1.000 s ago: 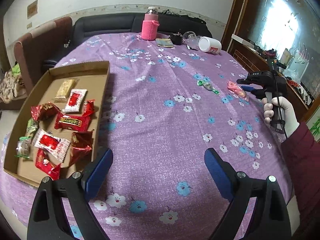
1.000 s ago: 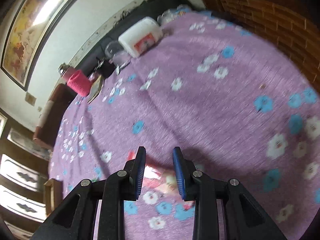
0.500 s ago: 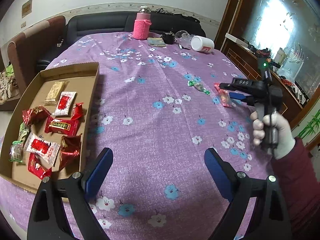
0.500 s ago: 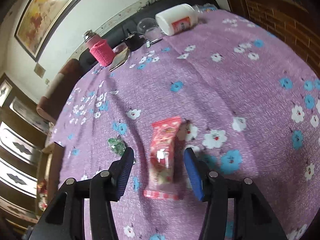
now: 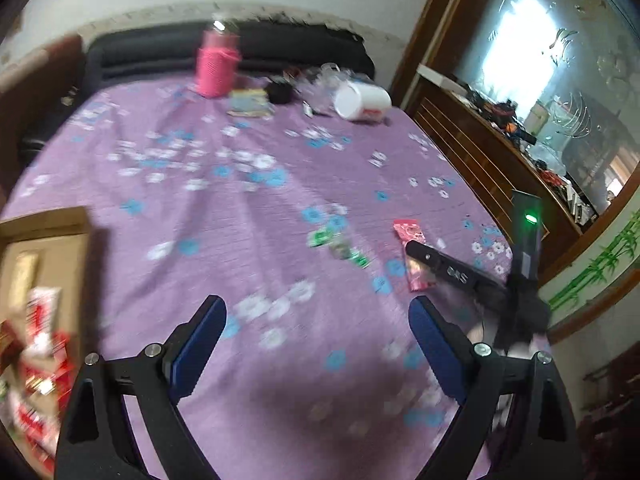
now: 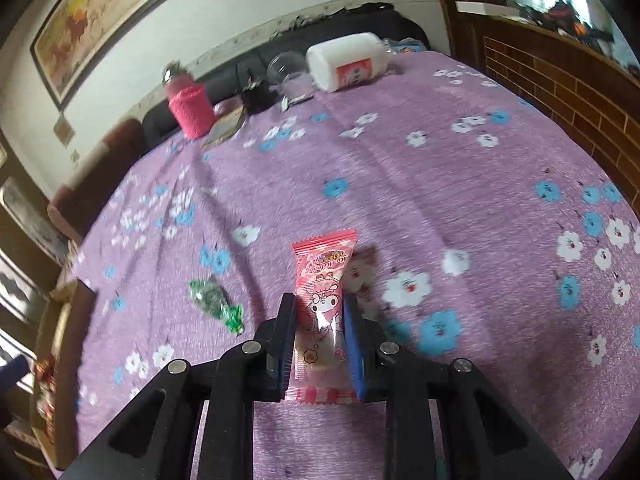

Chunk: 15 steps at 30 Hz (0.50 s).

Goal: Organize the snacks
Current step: 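Grasp the pink cartoon packet with right tool while left tool grasps green sweet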

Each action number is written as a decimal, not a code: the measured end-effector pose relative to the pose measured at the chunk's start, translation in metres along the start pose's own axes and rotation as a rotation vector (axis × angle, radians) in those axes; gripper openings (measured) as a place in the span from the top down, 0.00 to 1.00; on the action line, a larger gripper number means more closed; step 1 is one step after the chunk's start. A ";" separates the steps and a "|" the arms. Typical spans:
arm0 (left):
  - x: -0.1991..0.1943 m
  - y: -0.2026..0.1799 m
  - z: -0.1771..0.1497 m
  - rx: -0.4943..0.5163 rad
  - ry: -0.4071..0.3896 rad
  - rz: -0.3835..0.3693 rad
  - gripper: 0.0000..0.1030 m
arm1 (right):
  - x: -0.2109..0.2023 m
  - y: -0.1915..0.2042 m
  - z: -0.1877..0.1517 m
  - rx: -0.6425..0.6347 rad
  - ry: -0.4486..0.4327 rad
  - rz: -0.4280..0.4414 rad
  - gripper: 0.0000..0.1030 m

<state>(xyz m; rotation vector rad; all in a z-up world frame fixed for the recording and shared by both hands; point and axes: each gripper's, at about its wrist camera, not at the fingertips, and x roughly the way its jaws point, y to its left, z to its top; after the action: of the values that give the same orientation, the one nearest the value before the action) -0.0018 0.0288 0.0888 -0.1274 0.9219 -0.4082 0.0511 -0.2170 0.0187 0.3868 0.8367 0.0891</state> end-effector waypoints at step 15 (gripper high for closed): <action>0.147 -0.043 0.038 0.042 0.163 0.095 0.58 | -0.013 -0.032 0.014 0.170 -0.020 0.124 0.76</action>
<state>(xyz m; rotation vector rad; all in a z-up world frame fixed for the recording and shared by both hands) 0.0945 -0.0708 0.0141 -0.0116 1.0745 -0.3527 0.0499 -0.2537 0.0247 0.5985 0.8029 0.1296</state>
